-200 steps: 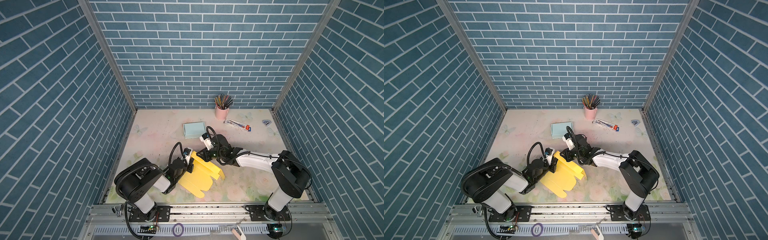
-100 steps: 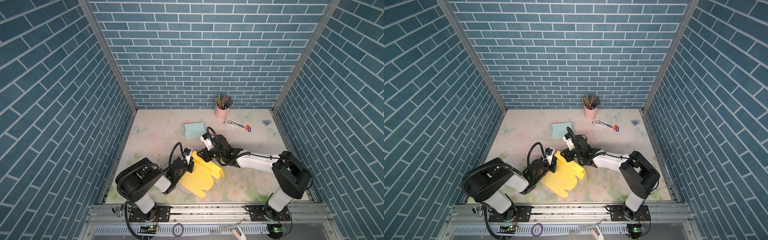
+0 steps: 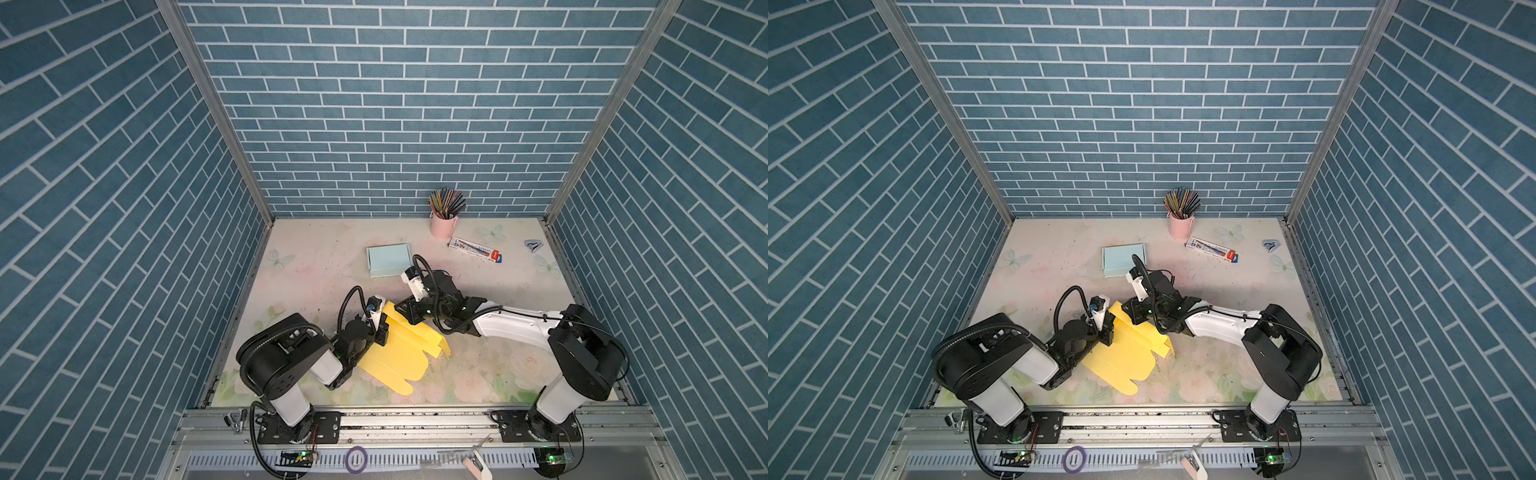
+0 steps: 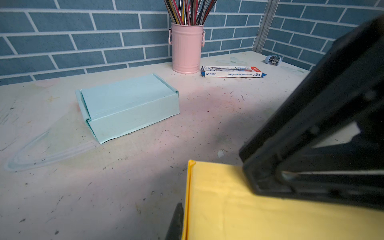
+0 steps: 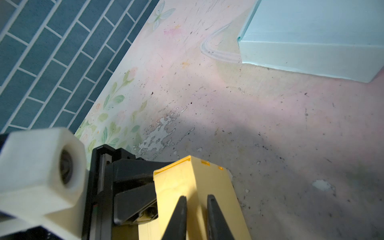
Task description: Fold the paper box
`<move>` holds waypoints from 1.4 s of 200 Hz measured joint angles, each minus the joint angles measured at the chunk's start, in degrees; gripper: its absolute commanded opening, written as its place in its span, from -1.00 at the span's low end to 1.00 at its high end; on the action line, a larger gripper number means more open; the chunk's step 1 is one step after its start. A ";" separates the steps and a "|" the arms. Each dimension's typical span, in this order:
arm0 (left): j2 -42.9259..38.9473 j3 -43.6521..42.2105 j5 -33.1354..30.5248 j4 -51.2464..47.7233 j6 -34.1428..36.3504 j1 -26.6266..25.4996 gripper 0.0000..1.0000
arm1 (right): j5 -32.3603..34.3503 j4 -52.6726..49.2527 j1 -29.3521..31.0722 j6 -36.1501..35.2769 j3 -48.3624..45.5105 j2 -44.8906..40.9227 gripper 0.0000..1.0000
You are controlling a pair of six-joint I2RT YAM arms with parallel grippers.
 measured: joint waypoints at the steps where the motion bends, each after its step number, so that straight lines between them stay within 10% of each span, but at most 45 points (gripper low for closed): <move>1: -0.15 0.00 -0.02 -0.28 -0.04 0.00 -1.00 | 0.13 -0.26 0.02 -0.11 0.00 -0.13 -0.56; 45: -17.51 5.25 -3.04 -21.73 -4.76 0.02 -1.00 | 7.41 -18.78 2.80 -6.62 6.12 -16.15 -0.53; 114: -27.41 14.03 -6.78 -46.66 -19.30 0.24 -1.00 | 19.21 -27.71 9.40 -10.38 8.11 -32.13 -1.00; 280: -30.12 6.27 -7.17 -47.30 -20.63 0.24 -1.00 | 26.99 -18.47 9.44 -2.21 -5.11 -23.50 -1.00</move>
